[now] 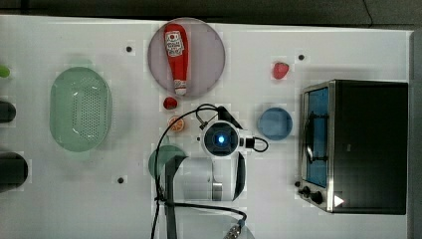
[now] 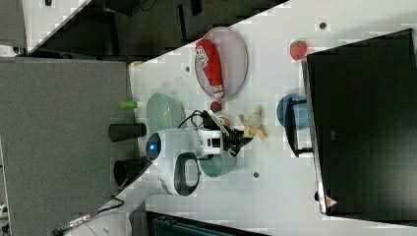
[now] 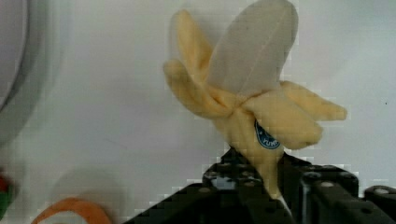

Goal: Pick banana from table and place on oven.

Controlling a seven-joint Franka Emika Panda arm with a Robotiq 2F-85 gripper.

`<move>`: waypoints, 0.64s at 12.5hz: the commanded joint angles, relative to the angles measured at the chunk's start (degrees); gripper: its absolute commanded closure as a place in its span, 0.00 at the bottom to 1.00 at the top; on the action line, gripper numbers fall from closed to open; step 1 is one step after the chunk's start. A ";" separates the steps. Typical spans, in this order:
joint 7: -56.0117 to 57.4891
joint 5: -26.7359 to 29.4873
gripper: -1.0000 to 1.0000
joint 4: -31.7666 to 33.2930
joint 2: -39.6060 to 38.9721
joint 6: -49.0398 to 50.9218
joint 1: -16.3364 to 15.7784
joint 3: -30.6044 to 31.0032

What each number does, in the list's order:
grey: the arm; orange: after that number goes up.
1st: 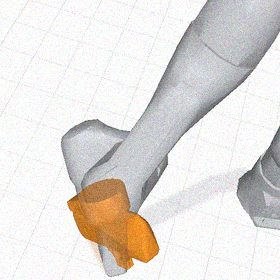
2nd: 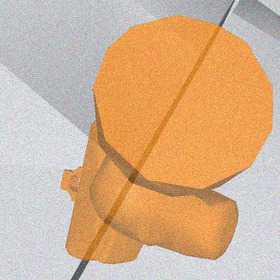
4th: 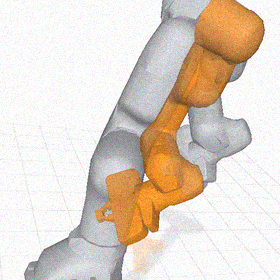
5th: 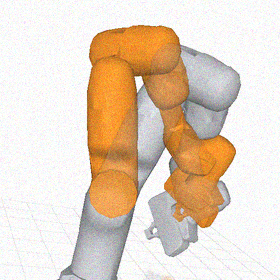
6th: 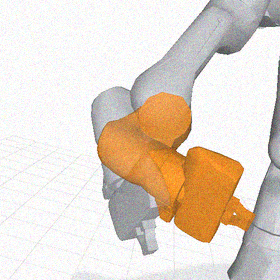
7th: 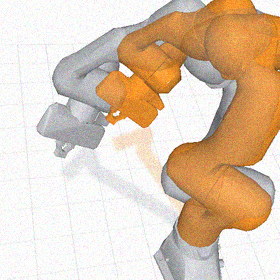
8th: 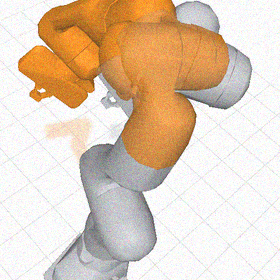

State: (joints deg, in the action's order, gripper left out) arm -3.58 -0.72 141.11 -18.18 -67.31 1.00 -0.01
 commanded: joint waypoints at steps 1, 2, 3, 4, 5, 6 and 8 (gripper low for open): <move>-1.97 0.28 0.81 -0.87 5.61 2.92 0.24 -0.77; -1.97 0.28 0.81 -1.26 9.11 6.08 0.23 -0.73; -1.97 0.28 0.81 -2.19 13.03 10.86 0.22 -0.68; -1.97 0.28 0.81 -3.85 17.13 16.81 0.21 -0.63; -1.97 0.28 0.81 -6.43 21.14 23.40 0.17 -0.55; -1.97 0.28 0.81 -9.42 24.57 30.44 0.17 -0.54; -1.97 0.29 0.81 -16.13 29.33 43.53 0.18 -0.58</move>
State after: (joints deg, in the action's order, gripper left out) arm -3.58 0.00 127.91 8.88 -26.21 1.17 -1.09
